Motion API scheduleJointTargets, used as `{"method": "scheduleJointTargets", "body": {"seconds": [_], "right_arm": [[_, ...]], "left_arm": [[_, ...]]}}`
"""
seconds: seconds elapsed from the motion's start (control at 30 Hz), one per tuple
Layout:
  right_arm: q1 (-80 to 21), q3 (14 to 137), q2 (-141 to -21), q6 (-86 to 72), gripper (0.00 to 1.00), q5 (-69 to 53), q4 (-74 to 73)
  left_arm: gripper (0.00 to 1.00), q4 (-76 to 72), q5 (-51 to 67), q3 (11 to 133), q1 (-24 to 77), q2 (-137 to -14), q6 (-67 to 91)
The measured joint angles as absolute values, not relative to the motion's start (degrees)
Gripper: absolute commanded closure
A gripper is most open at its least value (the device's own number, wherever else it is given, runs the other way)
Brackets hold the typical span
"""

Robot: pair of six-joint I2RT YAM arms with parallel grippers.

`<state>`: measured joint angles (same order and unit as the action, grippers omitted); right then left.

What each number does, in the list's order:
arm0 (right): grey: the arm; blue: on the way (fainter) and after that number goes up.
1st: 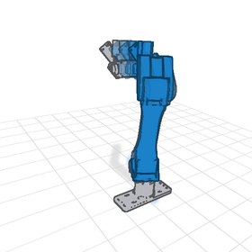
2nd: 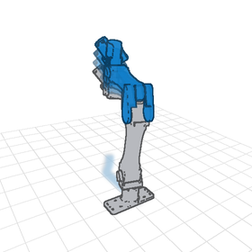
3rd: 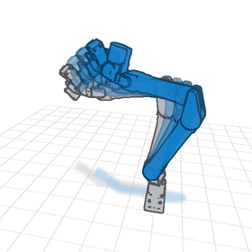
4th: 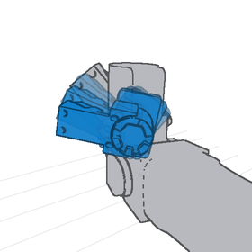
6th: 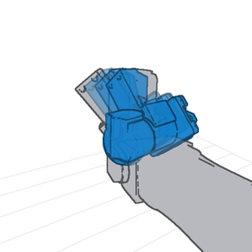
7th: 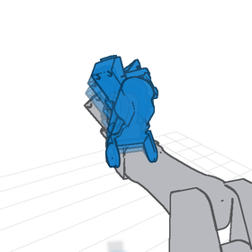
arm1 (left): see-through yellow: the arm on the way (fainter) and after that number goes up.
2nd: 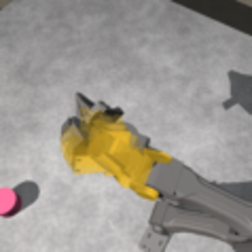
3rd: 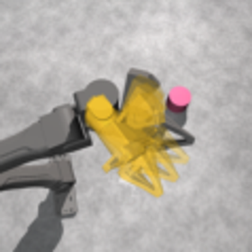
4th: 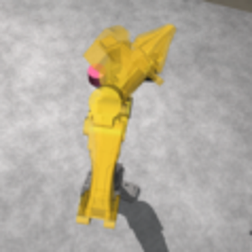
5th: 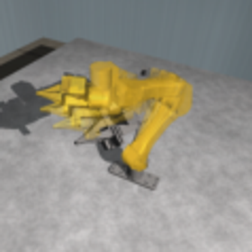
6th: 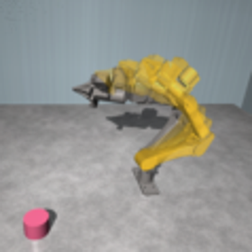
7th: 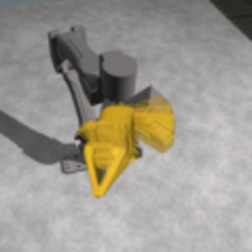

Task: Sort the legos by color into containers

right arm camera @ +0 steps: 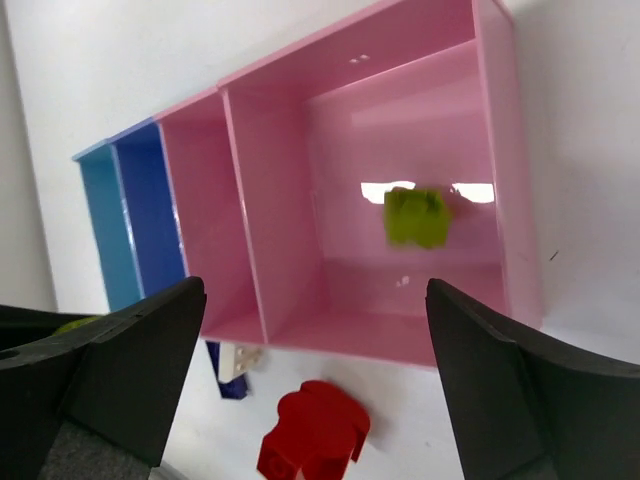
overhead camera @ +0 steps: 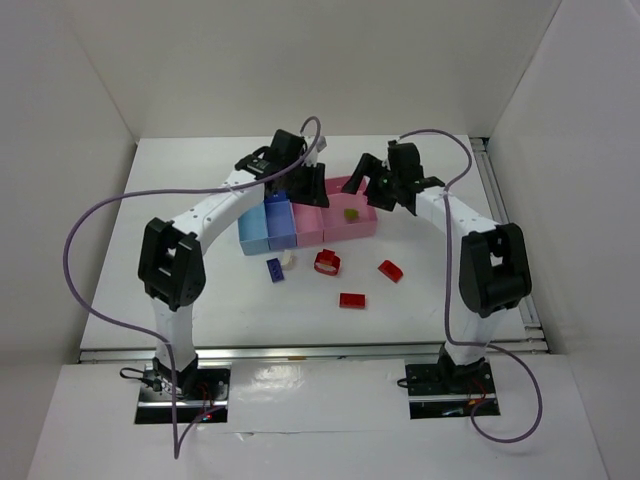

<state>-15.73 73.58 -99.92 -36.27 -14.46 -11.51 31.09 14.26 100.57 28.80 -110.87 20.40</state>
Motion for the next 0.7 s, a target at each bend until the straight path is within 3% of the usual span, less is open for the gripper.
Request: {"method": "scheduleJointTargets", "body": {"seconds": [0.1,0.13,0.2,0.23,0.33,0.4,0.57,0.7], "right_arm": [[-16.32,75.68,-101.8,-34.98,0.01,-12.14,-12.53],[-16.38,75.99,-101.89,-34.74,0.01,-11.31,-12.99],[-16.38,76.2,-101.3,-34.39,0.01,-9.61,-13.47],[-16.38,75.96,-100.53,-34.3,0.01,-8.27,-13.89],[-16.16,72.97,-95.09,-34.15,0.01,-4.6,-15.22],[-15.31,69.28,-88.53,-34.09,0.01,-3.36,-16.43],[-10.68,62.85,-72.34,-32.73,0.01,-0.49,-20.05],[-10.63,59.05,-65.95,-30.68,0.01,-0.16,-23.16]], "left_arm": [[1.0,32.95,13.93,102.1,28.8,-113.23,22.37],[0.92,33.34,13.69,102.72,28.8,-113.95,22.79],[0.57,34.41,13.47,104.88,28.69,-115.5,23.66],[0.31,34.83,13.45,106.3,28.69,-116.46,24.12],[0.08,35.57,13.28,111.98,28.69,-120.27,24.51],[0.0,36.05,12.88,114.72,28.95,-122.5,25.28],[0.0,38.54,12.03,118.56,29.17,-124.9,25.67],[0.0,39.22,10.44,118.65,29.89,-123.37,25.45]]}}
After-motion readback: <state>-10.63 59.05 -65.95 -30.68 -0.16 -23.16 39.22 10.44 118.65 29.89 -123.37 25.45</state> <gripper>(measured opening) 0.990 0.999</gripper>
